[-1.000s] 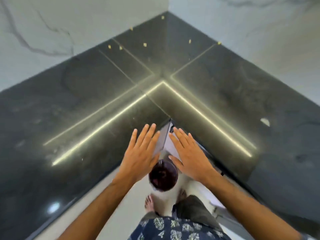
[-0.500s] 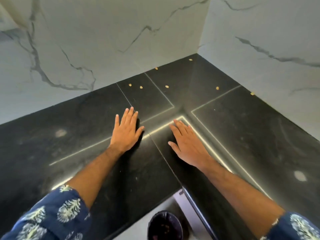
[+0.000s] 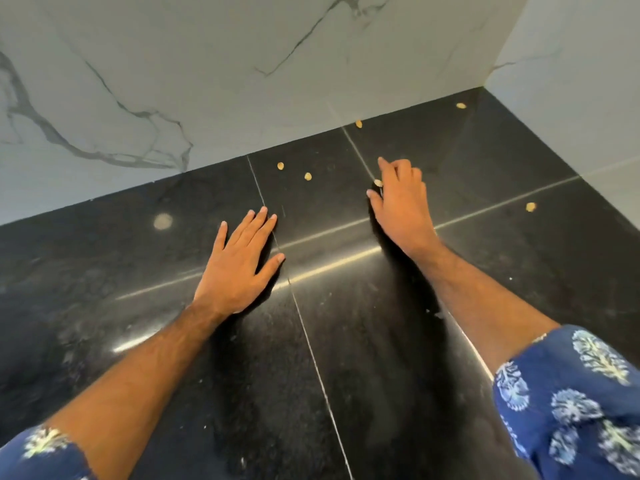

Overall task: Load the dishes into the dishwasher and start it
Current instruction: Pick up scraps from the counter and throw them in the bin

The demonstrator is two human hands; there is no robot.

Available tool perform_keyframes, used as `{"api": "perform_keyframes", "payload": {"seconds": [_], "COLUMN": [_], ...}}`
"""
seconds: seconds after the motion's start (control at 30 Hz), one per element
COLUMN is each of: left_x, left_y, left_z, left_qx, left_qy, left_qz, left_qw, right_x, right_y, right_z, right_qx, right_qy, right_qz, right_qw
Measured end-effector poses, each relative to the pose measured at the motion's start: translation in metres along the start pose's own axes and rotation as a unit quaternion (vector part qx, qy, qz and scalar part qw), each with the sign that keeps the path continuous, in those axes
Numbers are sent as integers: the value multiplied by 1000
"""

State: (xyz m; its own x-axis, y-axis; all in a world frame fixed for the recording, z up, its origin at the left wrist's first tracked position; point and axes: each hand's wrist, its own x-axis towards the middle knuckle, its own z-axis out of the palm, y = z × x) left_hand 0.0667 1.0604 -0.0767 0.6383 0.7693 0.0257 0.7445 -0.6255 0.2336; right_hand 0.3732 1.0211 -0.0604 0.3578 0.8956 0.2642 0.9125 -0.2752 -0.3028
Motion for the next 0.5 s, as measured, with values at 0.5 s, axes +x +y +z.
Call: {"api": "perform_keyframes", "payload": {"seconds": [0.5], "left_x": [-1], "left_y": [2], "left_z": [-5], "left_qx": [-39], "left_qy": [3], "left_qz": [-11], "left_qw": [999], "right_x": [22], "right_y": [6], "right_z": [-1], "right_qx": [161], "right_qy": [-70], "right_qz": [-2], "right_qw": [984]}}
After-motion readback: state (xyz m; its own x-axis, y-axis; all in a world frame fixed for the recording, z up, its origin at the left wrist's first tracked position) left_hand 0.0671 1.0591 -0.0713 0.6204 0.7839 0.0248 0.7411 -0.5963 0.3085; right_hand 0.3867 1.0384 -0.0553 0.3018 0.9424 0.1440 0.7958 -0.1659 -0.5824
